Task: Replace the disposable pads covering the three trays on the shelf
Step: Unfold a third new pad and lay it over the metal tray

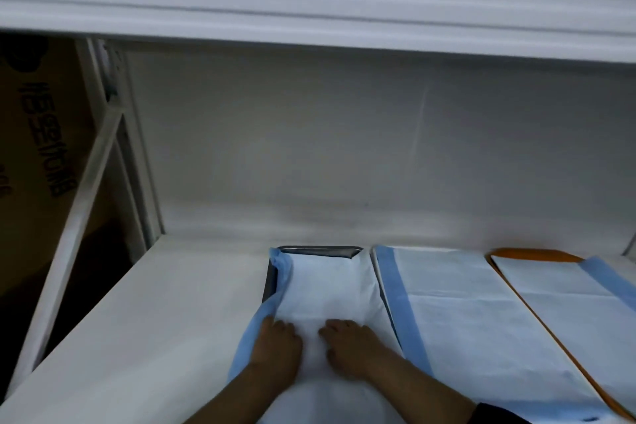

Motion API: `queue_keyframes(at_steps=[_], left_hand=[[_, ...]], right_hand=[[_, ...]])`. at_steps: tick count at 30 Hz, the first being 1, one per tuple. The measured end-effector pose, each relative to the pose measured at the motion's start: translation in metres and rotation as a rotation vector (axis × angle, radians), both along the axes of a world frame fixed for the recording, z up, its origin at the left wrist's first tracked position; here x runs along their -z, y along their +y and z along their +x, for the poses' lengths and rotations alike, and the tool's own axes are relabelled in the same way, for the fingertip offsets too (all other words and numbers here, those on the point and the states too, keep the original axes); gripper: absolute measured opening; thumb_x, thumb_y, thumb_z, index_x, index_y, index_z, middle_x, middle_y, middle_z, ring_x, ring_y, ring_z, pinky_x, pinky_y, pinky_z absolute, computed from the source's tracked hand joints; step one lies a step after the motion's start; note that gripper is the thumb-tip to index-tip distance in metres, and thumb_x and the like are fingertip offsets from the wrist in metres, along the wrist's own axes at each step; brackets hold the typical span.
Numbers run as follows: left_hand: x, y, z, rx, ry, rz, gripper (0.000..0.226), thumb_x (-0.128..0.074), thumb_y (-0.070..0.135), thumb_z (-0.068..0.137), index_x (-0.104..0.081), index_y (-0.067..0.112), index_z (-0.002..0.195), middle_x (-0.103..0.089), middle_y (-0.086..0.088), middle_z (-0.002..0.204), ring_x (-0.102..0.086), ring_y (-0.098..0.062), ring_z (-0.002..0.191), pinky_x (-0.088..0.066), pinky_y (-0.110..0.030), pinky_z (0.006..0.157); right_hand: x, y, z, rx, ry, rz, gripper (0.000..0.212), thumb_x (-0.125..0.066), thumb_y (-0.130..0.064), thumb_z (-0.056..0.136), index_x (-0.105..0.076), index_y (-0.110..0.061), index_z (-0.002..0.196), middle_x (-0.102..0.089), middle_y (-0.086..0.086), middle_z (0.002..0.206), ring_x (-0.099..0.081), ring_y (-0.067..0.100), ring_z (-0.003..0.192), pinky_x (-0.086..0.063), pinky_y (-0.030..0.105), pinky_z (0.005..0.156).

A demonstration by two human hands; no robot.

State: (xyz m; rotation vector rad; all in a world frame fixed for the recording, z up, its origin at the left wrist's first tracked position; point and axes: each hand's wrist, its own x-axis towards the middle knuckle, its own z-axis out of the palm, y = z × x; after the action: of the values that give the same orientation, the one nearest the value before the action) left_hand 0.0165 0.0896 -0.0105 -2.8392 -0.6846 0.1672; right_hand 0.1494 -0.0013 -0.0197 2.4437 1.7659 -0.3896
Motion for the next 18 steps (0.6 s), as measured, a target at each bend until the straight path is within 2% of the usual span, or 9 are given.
queue_keyframes(at_steps=[2, 3, 4, 6, 7, 9, 13, 16, 18], left_hand=[[0.011, 0.006, -0.009, -0.055, -0.132, -0.035, 0.036, -0.084, 0.035, 0.035, -0.073, 0.024, 0.068, -0.069, -0.004, 0.081, -0.060, -0.024, 0.085, -0.052, -0.044, 0.083], [0.013, 0.010, -0.013, -0.123, -0.218, -0.076, 0.052, -0.083, 0.039, 0.025, -0.074, 0.025, 0.075, -0.070, -0.005, 0.090, -0.061, -0.024, 0.090, -0.054, -0.043, 0.078], [0.012, 0.011, -0.019, -0.208, -0.268, -0.154, 0.070, -0.082, 0.045, 0.027, -0.074, 0.025, 0.094, -0.068, -0.008, 0.108, -0.061, -0.026, 0.100, -0.054, -0.043, 0.079], [0.013, 0.019, -0.028, -0.451, -0.398, -0.342, 0.091, -0.074, 0.053, 0.062, -0.042, 0.020, 0.140, -0.039, -0.012, 0.145, -0.048, -0.028, 0.127, -0.044, -0.042, 0.098], [0.008, 0.021, -0.032, -0.582, -0.454, -0.471, 0.093, -0.067, 0.053, 0.074, -0.022, 0.019, 0.148, -0.026, -0.011, 0.151, -0.040, -0.029, 0.133, -0.037, -0.040, 0.105], [0.008, 0.031, -0.036, -0.763, -0.541, -0.768, 0.096, -0.064, 0.051, 0.080, -0.010, 0.013, 0.149, -0.029, -0.013, 0.150, -0.039, -0.031, 0.133, -0.031, -0.043, 0.108], [0.012, 0.050, -0.043, -0.832, -0.608, -1.005, 0.093, -0.072, 0.051, 0.072, -0.033, -0.002, 0.138, -0.048, -0.019, 0.136, -0.051, -0.033, 0.121, -0.042, -0.044, 0.103], [0.008, 0.054, -0.042, -0.803, -0.584, -1.025, 0.066, -0.071, 0.038, 0.082, -0.050, -0.006, 0.127, -0.055, -0.020, 0.128, -0.055, -0.030, 0.116, -0.046, -0.034, 0.096], [0.000, 0.052, -0.039, -0.753, -0.562, -1.009, 0.047, -0.067, 0.032, 0.086, -0.057, -0.003, 0.117, -0.060, -0.018, 0.118, -0.058, -0.028, 0.108, -0.046, -0.030, 0.084]], right_hand=[[-0.002, -0.003, -0.002, 0.025, 0.048, -0.003, 0.052, -0.036, -0.023, 0.099, -0.023, -0.018, 0.150, -0.013, 0.004, 0.159, -0.016, 0.025, 0.145, -0.018, 0.042, 0.114], [-0.003, -0.003, -0.002, 0.042, 0.069, 0.011, 0.052, -0.036, -0.025, 0.100, -0.024, -0.017, 0.150, -0.014, 0.004, 0.159, -0.017, 0.025, 0.144, -0.019, 0.041, 0.114], [-0.004, -0.005, -0.004, 0.059, 0.086, 0.034, 0.052, -0.036, -0.027, 0.100, -0.024, -0.017, 0.149, -0.016, 0.004, 0.158, -0.019, 0.025, 0.143, -0.021, 0.040, 0.113], [-0.007, -0.006, -0.006, 0.103, 0.137, 0.079, 0.052, -0.036, -0.031, 0.100, -0.025, -0.017, 0.149, -0.020, 0.003, 0.157, -0.024, 0.024, 0.141, -0.024, 0.037, 0.111], [-0.008, -0.006, -0.009, 0.121, 0.162, 0.090, 0.053, -0.036, -0.033, 0.100, -0.024, -0.018, 0.149, -0.021, 0.003, 0.156, -0.026, 0.024, 0.140, -0.025, 0.036, 0.111], [-0.009, -0.007, -0.011, 0.159, 0.206, 0.096, 0.055, -0.037, -0.035, 0.099, -0.022, -0.019, 0.150, -0.025, 0.004, 0.154, -0.029, 0.024, 0.138, -0.026, 0.036, 0.110], [-0.011, -0.007, -0.015, 0.199, 0.243, 0.087, 0.059, -0.040, -0.038, 0.097, -0.022, -0.019, 0.149, -0.030, 0.006, 0.151, -0.032, 0.025, 0.136, -0.028, 0.036, 0.109], [-0.011, -0.005, -0.015, 0.222, 0.263, 0.085, 0.058, -0.042, -0.038, 0.096, -0.025, -0.019, 0.148, -0.034, 0.006, 0.148, -0.035, 0.026, 0.134, -0.030, 0.035, 0.107], [-0.012, -0.004, -0.013, 0.240, 0.282, 0.086, 0.057, -0.042, -0.038, 0.095, -0.027, -0.019, 0.147, -0.036, 0.006, 0.147, -0.036, 0.025, 0.134, -0.031, 0.034, 0.107]])
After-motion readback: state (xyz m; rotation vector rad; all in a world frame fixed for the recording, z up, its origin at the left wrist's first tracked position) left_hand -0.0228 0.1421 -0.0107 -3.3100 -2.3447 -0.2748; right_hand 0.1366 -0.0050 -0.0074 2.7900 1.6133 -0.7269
